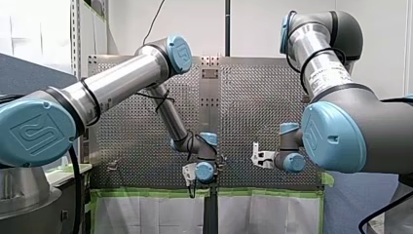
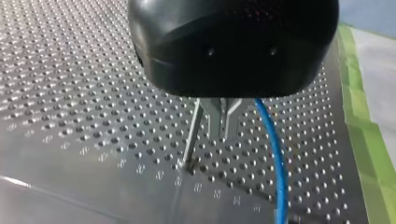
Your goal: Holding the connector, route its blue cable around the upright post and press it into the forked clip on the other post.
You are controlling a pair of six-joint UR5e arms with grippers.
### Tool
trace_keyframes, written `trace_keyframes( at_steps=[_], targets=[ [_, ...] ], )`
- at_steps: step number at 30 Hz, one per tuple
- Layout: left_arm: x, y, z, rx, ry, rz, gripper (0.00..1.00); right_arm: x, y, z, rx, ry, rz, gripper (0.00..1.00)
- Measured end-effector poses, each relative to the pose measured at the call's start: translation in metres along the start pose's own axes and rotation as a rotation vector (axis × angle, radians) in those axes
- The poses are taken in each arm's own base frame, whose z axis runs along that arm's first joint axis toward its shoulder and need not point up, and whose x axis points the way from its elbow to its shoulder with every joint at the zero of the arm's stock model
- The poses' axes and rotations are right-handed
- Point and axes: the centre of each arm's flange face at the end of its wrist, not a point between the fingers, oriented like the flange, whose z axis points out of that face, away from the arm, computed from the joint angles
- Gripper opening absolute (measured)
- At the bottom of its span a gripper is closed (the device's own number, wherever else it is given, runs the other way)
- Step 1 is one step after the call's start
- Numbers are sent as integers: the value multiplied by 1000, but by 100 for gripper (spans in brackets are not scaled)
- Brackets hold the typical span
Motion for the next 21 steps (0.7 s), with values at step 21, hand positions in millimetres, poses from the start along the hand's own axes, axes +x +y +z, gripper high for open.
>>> trace_keyframes(
  at_steps=[21],
  targets=[
    [-5,0,8,1,-8,19,0,-16,-2,11,2,-15,1,0]
  ],
)
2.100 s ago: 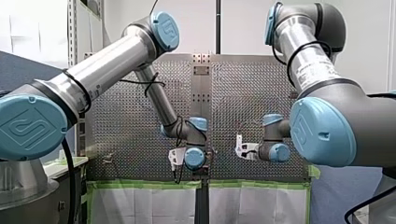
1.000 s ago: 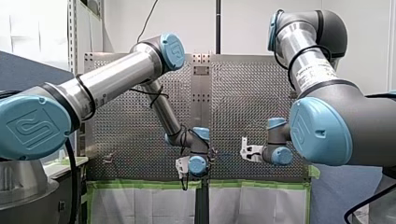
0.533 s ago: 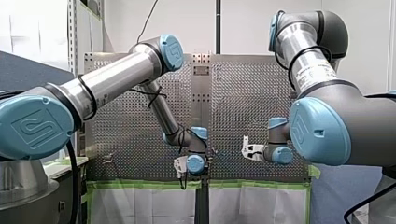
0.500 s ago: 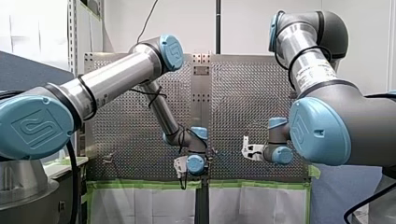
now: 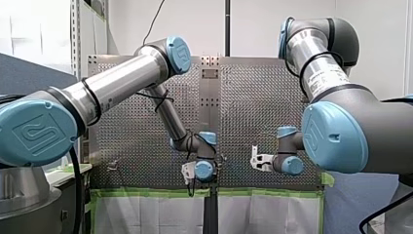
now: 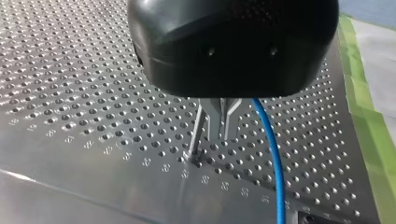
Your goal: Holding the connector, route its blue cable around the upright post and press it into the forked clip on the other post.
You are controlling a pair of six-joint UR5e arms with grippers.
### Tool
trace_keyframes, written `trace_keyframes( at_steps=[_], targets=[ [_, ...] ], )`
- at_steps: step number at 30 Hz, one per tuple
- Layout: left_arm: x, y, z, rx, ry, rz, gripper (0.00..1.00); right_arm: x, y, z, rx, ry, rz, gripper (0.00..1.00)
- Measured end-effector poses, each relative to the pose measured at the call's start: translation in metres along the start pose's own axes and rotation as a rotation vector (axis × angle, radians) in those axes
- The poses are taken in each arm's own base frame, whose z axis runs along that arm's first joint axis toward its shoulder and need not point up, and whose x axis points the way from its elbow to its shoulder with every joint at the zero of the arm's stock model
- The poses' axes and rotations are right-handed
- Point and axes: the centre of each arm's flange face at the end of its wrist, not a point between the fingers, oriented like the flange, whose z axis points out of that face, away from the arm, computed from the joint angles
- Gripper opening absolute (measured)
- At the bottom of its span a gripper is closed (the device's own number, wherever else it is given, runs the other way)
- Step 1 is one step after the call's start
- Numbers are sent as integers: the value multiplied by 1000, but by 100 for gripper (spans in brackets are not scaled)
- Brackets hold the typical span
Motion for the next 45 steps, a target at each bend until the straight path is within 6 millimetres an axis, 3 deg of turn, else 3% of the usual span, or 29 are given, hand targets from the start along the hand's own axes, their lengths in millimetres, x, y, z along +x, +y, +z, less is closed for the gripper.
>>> trace_keyframes(
  at_steps=[20,29,36,45],
  targets=[
    [-12,-5,18,29,11,-1,0,6,6,7,-37,14,2,0],
    [8,0,30,11,53,31,0,9,11,10,-70,22,2,0],
    [2,-5,44,8,54,31,0,10,15,11,-78,26,2,0],
    [-6,-5,52,-1,46,25,14,13,17,13,-81,29,1,0]
  ],
)
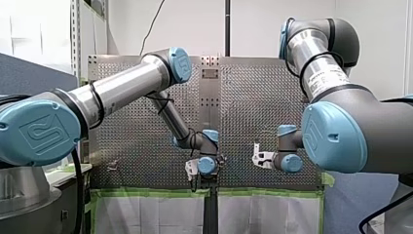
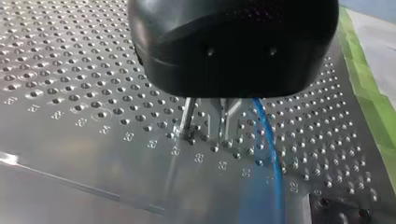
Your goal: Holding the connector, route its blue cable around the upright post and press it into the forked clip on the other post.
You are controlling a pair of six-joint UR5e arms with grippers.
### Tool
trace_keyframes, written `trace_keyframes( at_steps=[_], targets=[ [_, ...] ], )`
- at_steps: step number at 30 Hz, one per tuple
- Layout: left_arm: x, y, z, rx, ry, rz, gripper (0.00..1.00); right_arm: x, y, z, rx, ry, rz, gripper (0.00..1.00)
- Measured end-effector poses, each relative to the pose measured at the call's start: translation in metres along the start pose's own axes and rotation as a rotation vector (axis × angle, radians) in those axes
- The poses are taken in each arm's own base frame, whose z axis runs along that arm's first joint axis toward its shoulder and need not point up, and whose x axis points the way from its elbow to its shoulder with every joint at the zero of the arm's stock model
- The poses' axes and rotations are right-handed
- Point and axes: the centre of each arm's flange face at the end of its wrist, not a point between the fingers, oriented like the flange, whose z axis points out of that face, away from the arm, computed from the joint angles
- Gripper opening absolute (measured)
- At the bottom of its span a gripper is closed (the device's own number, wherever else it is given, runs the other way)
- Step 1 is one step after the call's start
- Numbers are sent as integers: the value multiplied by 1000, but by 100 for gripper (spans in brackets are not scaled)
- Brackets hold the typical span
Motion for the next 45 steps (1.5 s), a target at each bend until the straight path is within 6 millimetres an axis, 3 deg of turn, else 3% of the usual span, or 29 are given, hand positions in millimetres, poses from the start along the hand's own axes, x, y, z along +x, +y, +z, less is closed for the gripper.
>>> trace_keyframes(
  at_steps=[3,5,6,7,8,9,10,11,12,13,26,37,45],
  targets=[
    [0,2,1,-3,-1,0,20,1,0,1,3,1,0,0],
    [-1,2,1,-6,-2,0,32,2,-2,2,6,0,0,0],
    [0,2,1,-7,-2,1,32,2,-3,3,7,-1,0,0],
    [-1,2,1,-9,-2,2,38,2,-3,3,8,-1,0,0],
    [0,3,1,-10,-1,5,53,2,-4,3,8,-2,0,0],
    [0,3,1,-11,2,9,53,2,-4,3,9,-3,0,0],
    [0,3,0,-12,6,15,63,2,-5,3,10,-3,0,0],
    [0,3,0,-13,9,21,84,2,-5,3,10,-4,0,0],
    [0,4,0,-13,12,28,84,2,-5,3,10,-4,0,0],
    [1,4,-1,-13,16,38,100,2,-5,3,11,-4,0,0],
    [-2,6,-7,-47,40,78,100,1,-10,2,28,-11,-4,0],
    [-29,-11,-28,62,6,100,100,-6,-26,-3,54,-57,-34,0],
    [-13,0,-52,79,62,141,100,-6,-25,-3,43,-62,-31,0]
  ],
)
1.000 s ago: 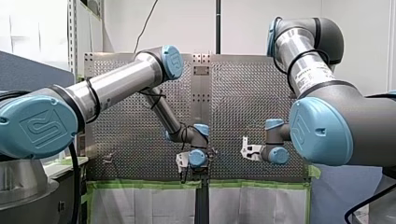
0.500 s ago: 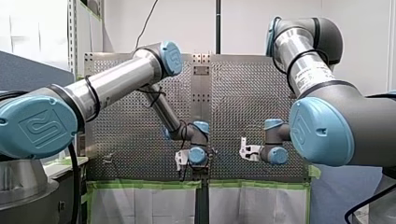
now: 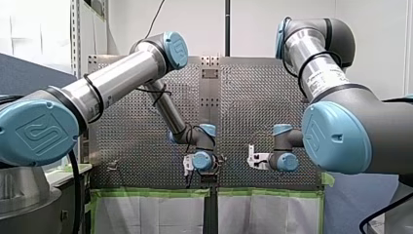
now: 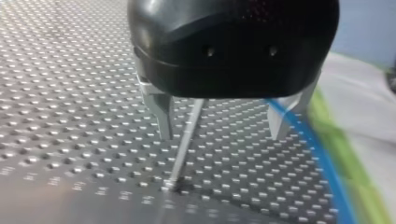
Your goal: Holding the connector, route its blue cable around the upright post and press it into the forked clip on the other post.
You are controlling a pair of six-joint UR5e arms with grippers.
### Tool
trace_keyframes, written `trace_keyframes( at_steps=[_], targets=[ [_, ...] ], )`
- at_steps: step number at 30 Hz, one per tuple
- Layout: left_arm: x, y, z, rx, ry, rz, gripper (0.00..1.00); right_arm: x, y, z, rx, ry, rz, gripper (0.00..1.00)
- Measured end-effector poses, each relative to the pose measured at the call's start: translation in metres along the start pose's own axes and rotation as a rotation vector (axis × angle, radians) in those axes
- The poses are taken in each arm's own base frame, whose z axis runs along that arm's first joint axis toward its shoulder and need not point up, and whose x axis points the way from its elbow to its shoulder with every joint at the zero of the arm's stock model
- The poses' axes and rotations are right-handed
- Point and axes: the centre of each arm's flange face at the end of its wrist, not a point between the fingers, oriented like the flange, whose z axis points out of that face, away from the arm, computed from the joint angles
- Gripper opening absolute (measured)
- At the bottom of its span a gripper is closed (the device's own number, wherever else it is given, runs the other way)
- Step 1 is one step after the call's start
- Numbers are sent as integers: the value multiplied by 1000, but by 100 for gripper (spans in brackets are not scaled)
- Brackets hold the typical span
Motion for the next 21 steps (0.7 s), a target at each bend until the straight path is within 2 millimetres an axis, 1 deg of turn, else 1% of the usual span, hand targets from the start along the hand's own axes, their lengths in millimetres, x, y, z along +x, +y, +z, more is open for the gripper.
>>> trace_keyframes(
  at_steps=[7,13,17,21],
  targets=[
    [23,12,-21,-10,62,33,100,0,2,0,-5,1,4,0],
    [35,16,-41,-8,96,74,100,0,3,0,-8,0,6,0],
    [29,11,-49,-5,89,80,100,0,4,0,-8,1,6,0],
    [15,6,-51,-2,65,73,100,1,4,0,-8,5,6,0]
  ],
)
